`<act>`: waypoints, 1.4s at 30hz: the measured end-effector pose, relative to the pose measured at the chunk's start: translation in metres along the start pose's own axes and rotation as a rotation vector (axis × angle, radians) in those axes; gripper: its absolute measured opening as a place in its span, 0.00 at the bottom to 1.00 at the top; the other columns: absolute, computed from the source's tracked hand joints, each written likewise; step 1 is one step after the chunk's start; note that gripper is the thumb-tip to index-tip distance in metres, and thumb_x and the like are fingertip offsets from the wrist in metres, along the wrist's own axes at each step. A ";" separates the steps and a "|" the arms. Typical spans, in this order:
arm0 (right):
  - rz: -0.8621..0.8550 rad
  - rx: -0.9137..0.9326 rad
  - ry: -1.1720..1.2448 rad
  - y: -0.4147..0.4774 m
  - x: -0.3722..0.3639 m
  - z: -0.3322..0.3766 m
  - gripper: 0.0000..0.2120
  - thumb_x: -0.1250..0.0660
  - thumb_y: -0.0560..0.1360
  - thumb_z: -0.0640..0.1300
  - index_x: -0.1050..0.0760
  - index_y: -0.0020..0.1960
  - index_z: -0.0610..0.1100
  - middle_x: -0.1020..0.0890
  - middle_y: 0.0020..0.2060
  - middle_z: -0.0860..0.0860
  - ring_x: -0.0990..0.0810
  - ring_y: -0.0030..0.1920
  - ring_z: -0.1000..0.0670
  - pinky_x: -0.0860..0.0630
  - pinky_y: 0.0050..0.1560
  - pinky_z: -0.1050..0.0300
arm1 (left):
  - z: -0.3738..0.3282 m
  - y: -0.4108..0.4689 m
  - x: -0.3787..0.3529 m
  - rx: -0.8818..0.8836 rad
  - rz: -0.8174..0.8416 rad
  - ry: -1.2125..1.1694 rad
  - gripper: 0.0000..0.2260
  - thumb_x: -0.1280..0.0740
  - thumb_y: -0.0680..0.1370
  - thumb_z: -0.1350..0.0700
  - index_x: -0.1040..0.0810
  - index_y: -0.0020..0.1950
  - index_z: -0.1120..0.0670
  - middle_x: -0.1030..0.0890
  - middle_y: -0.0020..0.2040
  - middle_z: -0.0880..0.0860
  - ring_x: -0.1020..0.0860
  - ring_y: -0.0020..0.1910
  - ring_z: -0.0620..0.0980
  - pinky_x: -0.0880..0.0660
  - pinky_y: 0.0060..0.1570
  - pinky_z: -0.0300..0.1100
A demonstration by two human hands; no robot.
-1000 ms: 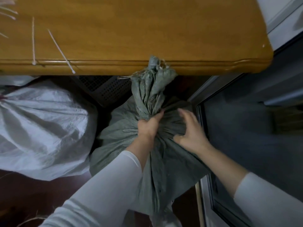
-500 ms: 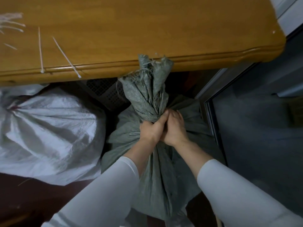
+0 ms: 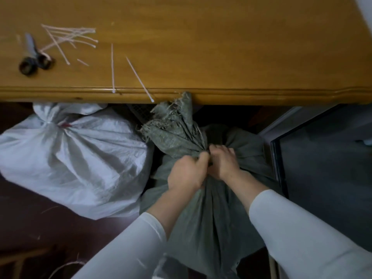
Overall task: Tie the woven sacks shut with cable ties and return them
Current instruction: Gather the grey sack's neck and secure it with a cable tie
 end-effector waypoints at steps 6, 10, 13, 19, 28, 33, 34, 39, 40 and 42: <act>0.110 -0.049 -0.085 0.002 -0.001 0.009 0.29 0.31 0.69 0.50 0.36 0.65 0.43 0.27 0.63 0.42 0.31 0.66 0.43 0.37 0.63 0.53 | -0.010 0.025 0.095 0.110 -0.337 -0.993 0.17 0.43 0.77 0.47 0.31 0.31 0.54 0.30 0.27 0.53 0.33 0.23 0.51 0.39 0.23 0.37; 0.160 -0.074 -0.096 0.002 -0.001 0.009 0.30 0.31 0.70 0.50 0.38 0.67 0.42 0.28 0.64 0.42 0.32 0.67 0.43 0.38 0.64 0.53 | -0.032 0.048 0.112 0.155 -0.270 -1.142 0.19 0.35 0.76 0.43 0.26 0.43 0.60 0.19 0.34 0.57 0.25 0.25 0.49 0.41 0.19 0.33; 0.163 -0.084 -0.101 0.004 0.000 0.009 0.32 0.31 0.70 0.51 0.39 0.68 0.42 0.28 0.64 0.42 0.32 0.67 0.43 0.38 0.65 0.52 | -0.041 0.054 0.119 0.133 -0.287 -1.117 0.12 0.32 0.76 0.53 0.27 0.37 0.59 0.19 0.34 0.56 0.25 0.25 0.47 0.40 0.18 0.32; 0.161 -0.105 -0.087 0.007 -0.001 0.005 0.32 0.30 0.69 0.51 0.39 0.67 0.42 0.28 0.63 0.41 0.31 0.66 0.43 0.38 0.64 0.52 | -0.044 0.035 0.106 -0.149 -0.237 -0.975 0.05 0.36 0.78 0.63 0.22 0.50 0.62 0.22 0.33 0.54 0.28 0.22 0.41 0.31 0.23 0.31; 0.092 -0.127 0.026 0.005 -0.007 -0.015 0.27 0.31 0.70 0.52 0.35 0.64 0.44 0.26 0.62 0.41 0.30 0.65 0.42 0.39 0.65 0.52 | -0.001 -0.015 -0.018 -0.128 0.153 -0.721 0.11 0.39 0.78 0.65 0.23 0.55 0.72 0.23 0.20 0.41 0.31 0.20 0.31 0.36 0.25 0.22; 0.093 -0.130 0.085 0.003 -0.009 -0.033 0.29 0.31 0.70 0.55 0.36 0.65 0.43 0.27 0.63 0.41 0.31 0.66 0.42 0.39 0.65 0.52 | 0.016 -0.009 -0.044 0.082 0.172 -0.704 0.15 0.34 0.77 0.58 0.22 0.50 0.72 0.26 0.17 0.46 0.36 0.17 0.36 0.39 0.20 0.27; 0.089 -0.134 0.101 0.003 -0.010 -0.037 0.28 0.31 0.70 0.55 0.36 0.63 0.43 0.26 0.62 0.41 0.30 0.65 0.43 0.39 0.65 0.52 | 0.018 -0.006 -0.049 0.120 0.173 -0.707 0.15 0.34 0.77 0.57 0.21 0.47 0.71 0.30 0.16 0.44 0.37 0.16 0.37 0.39 0.19 0.28; 0.052 -0.151 0.160 0.004 -0.013 -0.051 0.24 0.29 0.68 0.50 0.33 0.58 0.44 0.23 0.58 0.42 0.26 0.62 0.43 0.35 0.61 0.52 | 0.009 0.010 -0.062 0.025 0.115 -0.663 0.11 0.34 0.77 0.59 0.23 0.34 0.57 0.23 0.23 0.45 0.27 0.25 0.39 0.30 0.29 0.30; 0.049 -0.151 0.175 0.004 -0.014 -0.053 0.23 0.28 0.67 0.50 0.33 0.58 0.44 0.22 0.58 0.42 0.26 0.62 0.43 0.34 0.61 0.52 | 0.010 0.016 -0.066 -0.008 0.069 -0.637 0.12 0.33 0.76 0.58 0.23 0.33 0.55 0.21 0.28 0.49 0.24 0.31 0.44 0.26 0.36 0.36; 0.032 -0.160 0.214 0.003 -0.015 -0.057 0.23 0.27 0.67 0.48 0.32 0.56 0.45 0.22 0.57 0.42 0.26 0.62 0.42 0.35 0.61 0.53 | 0.010 0.022 -0.072 -0.034 0.013 -0.595 0.11 0.32 0.76 0.55 0.24 0.33 0.53 0.19 0.35 0.56 0.22 0.41 0.50 0.25 0.45 0.47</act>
Point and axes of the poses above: each hand's wrist, its own y-axis towards the middle knuckle, its own x-axis out of the back of the hand, z = x × y, the point moved 7 cm from there along y, towards the middle knuckle
